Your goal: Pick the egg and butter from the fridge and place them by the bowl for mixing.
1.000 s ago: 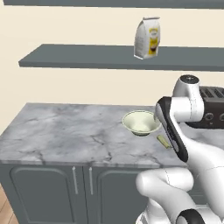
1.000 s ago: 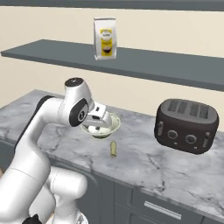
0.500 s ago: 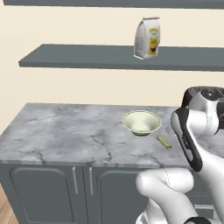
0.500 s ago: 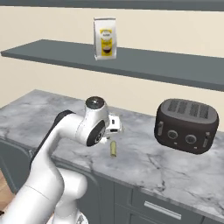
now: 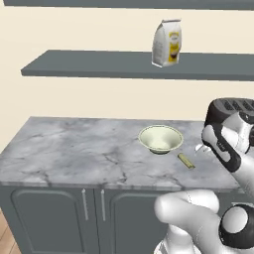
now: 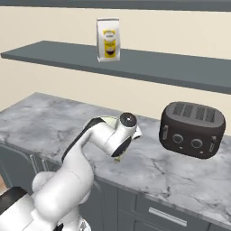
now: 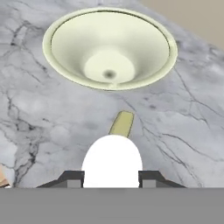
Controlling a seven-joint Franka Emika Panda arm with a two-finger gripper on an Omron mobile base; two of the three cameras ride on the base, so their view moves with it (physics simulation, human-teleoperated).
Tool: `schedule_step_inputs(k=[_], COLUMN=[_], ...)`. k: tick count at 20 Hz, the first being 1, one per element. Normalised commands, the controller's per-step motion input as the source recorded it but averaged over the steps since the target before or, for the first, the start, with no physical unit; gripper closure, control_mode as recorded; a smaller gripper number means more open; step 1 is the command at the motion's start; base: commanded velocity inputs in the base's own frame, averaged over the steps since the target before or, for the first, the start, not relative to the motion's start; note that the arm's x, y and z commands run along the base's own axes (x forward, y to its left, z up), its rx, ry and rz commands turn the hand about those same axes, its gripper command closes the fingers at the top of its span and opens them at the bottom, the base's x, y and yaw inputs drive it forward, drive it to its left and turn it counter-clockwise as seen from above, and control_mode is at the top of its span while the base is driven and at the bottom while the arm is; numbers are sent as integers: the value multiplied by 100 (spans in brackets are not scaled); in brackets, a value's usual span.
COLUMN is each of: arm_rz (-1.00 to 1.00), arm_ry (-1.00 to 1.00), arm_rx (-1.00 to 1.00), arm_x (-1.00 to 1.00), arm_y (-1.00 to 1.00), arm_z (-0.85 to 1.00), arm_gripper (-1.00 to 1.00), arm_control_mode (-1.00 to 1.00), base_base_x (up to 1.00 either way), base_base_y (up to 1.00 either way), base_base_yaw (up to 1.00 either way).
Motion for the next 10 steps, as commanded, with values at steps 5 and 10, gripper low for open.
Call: schedule_step_inputs(k=[5, 10], arm_rz=[35, 35], arm_ry=[-6, 0], arm_rx=[0, 0], arm_x=[51, 66], arm_y=[-15, -25], arm_z=[-36, -6], arm_gripper=[100, 100], arm_control_mode=[-100, -100], base_base_x=[0, 0], base_base_y=[0, 0], base_base_yaw=[0, 0])
